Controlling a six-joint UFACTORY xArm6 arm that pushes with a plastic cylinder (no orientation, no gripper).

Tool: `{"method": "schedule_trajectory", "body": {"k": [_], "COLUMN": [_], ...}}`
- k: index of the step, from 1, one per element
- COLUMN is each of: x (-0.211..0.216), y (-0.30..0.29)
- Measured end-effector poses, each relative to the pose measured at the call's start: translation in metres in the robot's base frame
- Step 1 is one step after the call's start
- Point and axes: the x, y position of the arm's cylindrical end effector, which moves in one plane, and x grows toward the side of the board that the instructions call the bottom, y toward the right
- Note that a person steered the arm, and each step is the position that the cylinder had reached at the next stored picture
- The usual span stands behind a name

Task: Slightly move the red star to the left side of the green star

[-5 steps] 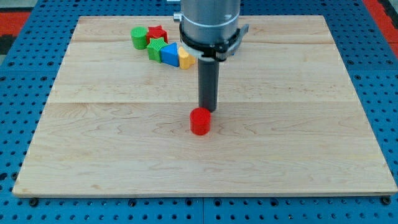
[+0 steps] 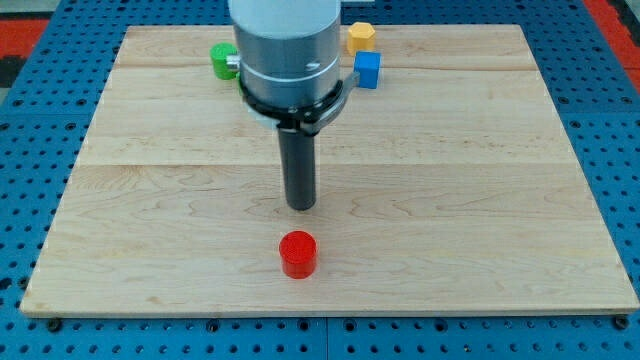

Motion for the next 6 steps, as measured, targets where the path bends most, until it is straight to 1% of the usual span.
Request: {"method": "schedule_trajectory", "body": {"k": [1, 2, 3, 4, 5, 6], "x": [-0.022, -0.080, -0.123, -0.151, -0.188, -0.228], "y": [0.057, 0.054, 0.054, 0.052, 0.013, -0.042]}}
